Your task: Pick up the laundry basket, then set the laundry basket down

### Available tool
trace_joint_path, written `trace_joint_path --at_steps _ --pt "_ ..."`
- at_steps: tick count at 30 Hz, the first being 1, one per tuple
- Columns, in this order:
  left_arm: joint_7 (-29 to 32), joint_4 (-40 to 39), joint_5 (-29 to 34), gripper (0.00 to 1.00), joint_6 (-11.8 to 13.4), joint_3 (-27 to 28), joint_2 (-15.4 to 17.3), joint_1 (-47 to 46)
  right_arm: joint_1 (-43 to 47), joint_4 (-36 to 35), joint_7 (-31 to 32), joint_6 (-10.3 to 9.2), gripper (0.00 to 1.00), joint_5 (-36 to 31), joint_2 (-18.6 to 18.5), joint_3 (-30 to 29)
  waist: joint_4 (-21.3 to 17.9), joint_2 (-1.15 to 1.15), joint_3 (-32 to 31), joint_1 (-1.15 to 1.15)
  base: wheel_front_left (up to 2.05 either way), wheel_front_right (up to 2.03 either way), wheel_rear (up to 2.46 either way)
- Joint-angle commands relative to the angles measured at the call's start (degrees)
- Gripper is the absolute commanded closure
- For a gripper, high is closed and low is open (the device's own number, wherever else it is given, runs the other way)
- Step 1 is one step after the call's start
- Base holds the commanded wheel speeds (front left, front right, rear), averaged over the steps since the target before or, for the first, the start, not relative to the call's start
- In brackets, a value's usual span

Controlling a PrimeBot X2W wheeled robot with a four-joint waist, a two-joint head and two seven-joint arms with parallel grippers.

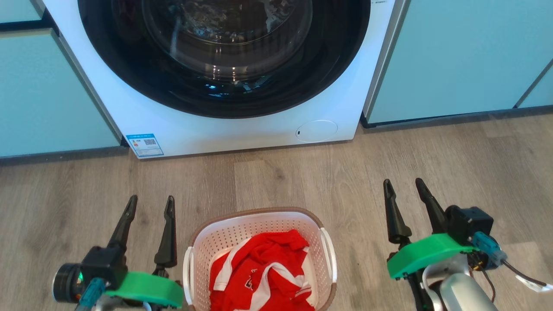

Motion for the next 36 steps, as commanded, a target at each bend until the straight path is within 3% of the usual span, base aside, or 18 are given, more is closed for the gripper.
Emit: trace_joint_path --at_steps 1,36 --pt "-0.3 -2.12 -0.11 0.0 -0.2 2.11 -0.33 -0.87 -1.54 -1.92 -0.7 0.39 0.0 -0.41 0.51 0.86 0.0 0.0 0.02 0.0 0.0 0.0 0.0" --pt "-0.3 -1.19 -2.74 0.0 1.25 0.92 -0.37 -0.68 -2.18 -1.43 -0.7 0.39 0.0 -1.03 0.51 0.86 -0.19 0.0 -0.01 0.0 0.0 0.0 0.0"
